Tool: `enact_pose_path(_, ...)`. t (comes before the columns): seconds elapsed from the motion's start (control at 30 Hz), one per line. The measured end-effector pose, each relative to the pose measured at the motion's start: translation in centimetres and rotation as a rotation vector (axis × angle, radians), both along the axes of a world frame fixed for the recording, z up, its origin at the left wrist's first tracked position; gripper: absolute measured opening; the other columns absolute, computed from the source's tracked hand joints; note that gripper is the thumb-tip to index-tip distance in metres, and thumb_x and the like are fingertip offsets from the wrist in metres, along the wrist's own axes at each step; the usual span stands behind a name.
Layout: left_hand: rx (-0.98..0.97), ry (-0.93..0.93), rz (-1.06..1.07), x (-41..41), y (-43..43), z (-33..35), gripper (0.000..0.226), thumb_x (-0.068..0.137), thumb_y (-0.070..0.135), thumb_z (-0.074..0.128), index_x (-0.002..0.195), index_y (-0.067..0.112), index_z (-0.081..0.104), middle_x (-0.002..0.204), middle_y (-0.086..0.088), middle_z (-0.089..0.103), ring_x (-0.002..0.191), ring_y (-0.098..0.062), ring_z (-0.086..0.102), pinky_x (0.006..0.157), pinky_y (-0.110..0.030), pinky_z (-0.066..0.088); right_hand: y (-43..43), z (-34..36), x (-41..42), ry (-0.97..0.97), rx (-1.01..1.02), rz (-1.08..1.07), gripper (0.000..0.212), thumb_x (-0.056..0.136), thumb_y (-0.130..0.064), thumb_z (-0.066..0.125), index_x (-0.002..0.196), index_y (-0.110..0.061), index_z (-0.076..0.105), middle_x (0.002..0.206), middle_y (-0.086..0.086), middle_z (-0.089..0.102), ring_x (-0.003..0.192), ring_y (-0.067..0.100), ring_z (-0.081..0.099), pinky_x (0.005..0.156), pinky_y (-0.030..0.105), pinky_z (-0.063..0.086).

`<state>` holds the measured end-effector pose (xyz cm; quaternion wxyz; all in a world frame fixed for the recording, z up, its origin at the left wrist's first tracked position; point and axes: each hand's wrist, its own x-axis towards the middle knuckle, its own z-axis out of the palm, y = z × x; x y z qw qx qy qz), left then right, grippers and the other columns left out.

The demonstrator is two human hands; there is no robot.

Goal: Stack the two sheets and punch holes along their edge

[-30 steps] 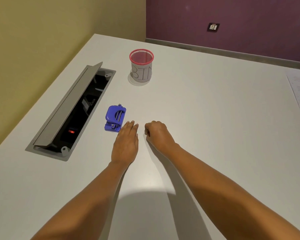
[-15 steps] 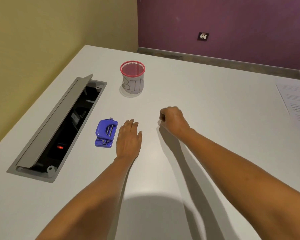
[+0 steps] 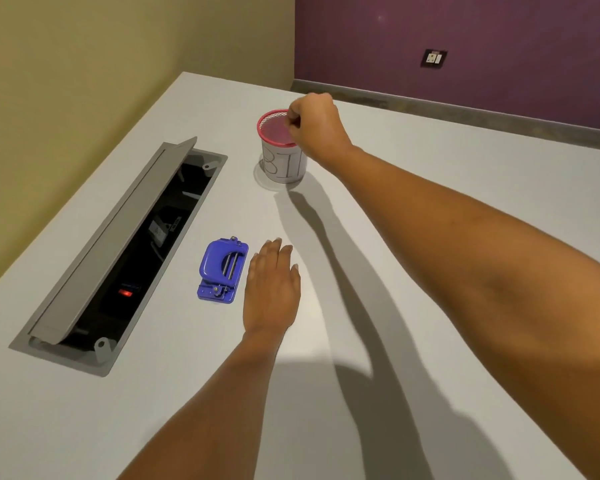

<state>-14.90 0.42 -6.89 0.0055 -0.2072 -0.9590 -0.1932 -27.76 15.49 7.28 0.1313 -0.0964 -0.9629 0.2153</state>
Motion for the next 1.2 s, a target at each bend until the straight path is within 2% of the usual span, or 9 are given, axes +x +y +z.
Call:
enact_pose_path(0.23, -0.006, -0.003, 0.001, 0.1, -0.1, 0.0, 0.037, 0.096, 0.018, 0.035, 0.131, 0.009, 0.045, 0.145, -0.009, 0.041, 0.137, -0.024, 0.032, 0.113, -0.038, 0.027, 0.1, 0.0, -3.2, -0.113, 0.032, 0.029, 0.028, 0.087, 0.002, 0.053, 0.112, -0.002, 0.066, 0.118, 0.016, 0.064, 0.104, 0.031, 0.062, 0.095, 0.035, 0.050)
enact_pose_path(0.5, -0.009, -0.010, -0.001, 0.1, 0.0, 0.0, 0.038, 0.096, 0.018, 0.036, 0.132, 0.009, 0.044, 0.145, -0.010, 0.041, 0.138, -0.025, 0.032, 0.114, -0.039, 0.026, 0.0, 0.1, -3.5, -0.045, 0.004, -0.025, 0.021, 0.082, 0.003, 0.058, 0.095, -0.005, 0.073, 0.102, 0.012, 0.070, 0.093, 0.024, 0.066, 0.088, 0.031, 0.054)
enact_pose_path(0.63, -0.020, -0.009, -0.001, 0.1, 0.0, 0.0, 0.038, 0.097, 0.019, 0.034, 0.133, 0.010, 0.043, 0.146, -0.009, 0.040, 0.138, -0.024, 0.031, 0.114, -0.038, 0.025, -0.1, 0.0, -3.3, -0.036, -0.025, -0.023, 0.026, 0.082, 0.007, 0.054, 0.099, -0.004, 0.071, 0.106, 0.015, 0.068, 0.096, 0.027, 0.064, 0.089, 0.032, 0.053)
enact_pose_path(0.77, 0.000, 0.002, -0.003, 0.1, 0.0, 0.0, 0.038, 0.096, 0.018, 0.036, 0.131, 0.009, 0.045, 0.144, -0.010, 0.041, 0.138, -0.025, 0.033, 0.114, -0.039, 0.026, -0.1, -0.3, -3.3, -0.014, -0.082, -0.061, 0.019, 0.083, 0.004, 0.058, 0.095, -0.003, 0.070, 0.105, 0.014, 0.069, 0.096, 0.024, 0.065, 0.087, 0.029, 0.054)
enact_pose_path(0.83, 0.002, 0.000, -0.004, 0.1, 0.0, 0.0, 0.037, 0.096, 0.018, 0.035, 0.131, 0.009, 0.044, 0.144, -0.009, 0.041, 0.138, -0.024, 0.032, 0.114, -0.038, 0.026, -0.1, -0.3, -3.2, -0.028, -0.083, -0.059, 0.023, 0.085, 0.005, 0.054, 0.101, -0.003, 0.069, 0.110, 0.015, 0.067, 0.101, 0.026, 0.063, 0.090, 0.029, 0.052)
enact_pose_path(0.93, 0.001, 0.000, -0.003, 0.1, 0.0, -0.1, 0.037, 0.096, 0.019, 0.034, 0.132, 0.011, 0.044, 0.145, -0.008, 0.041, 0.138, -0.024, 0.031, 0.114, -0.037, 0.025, -0.1, -0.5, -2.9, -0.003, -0.102, -0.073, 0.020, 0.086, -0.003, 0.058, 0.104, -0.003, 0.068, 0.112, 0.015, 0.066, 0.102, 0.025, 0.062, 0.090, 0.029, 0.052)
enact_pose_path(1.07, 0.008, 0.014, -0.008, 0.0, 0.1, 0.0, 0.037, 0.096, 0.019, 0.035, 0.130, 0.010, 0.045, 0.144, -0.009, 0.042, 0.137, -0.024, 0.033, 0.114, -0.037, 0.026, 0.2, -0.7, -2.3, 0.047, -0.161, -0.096, 0.014, 0.088, -0.010, 0.059, 0.097, -0.005, 0.068, 0.101, 0.010, 0.068, 0.093, 0.019, 0.063, 0.084, 0.026, 0.054)
enact_pose_path(1.13, 0.022, 0.041, -0.009, 0.0, -0.1, -0.3, 0.037, 0.096, 0.019, 0.036, 0.130, 0.009, 0.045, 0.143, -0.009, 0.043, 0.136, -0.024, 0.034, 0.113, -0.038, 0.028, 0.4, -0.8, -1.5, 0.106, -0.197, -0.112, 0.025, 0.089, -0.027, 0.058, 0.090, -0.005, 0.069, 0.089, 0.008, 0.068, 0.083, 0.019, 0.060, 0.078, 0.029, 0.052)
enact_pose_path(1.2, 0.020, 0.035, 0.005, 0.0, 0.1, 0.0, 0.037, 0.096, 0.019, 0.036, 0.131, 0.009, 0.045, 0.143, -0.009, 0.043, 0.137, -0.024, 0.034, 0.113, -0.037, 0.027, 0.4, -0.9, 0.0, 0.170, -0.278, -0.158, 0.040, 0.091, -0.039, 0.050, 0.086, -0.006, 0.070, 0.088, 0.009, 0.071, 0.084, 0.022, 0.062, 0.076, 0.032, 0.049)
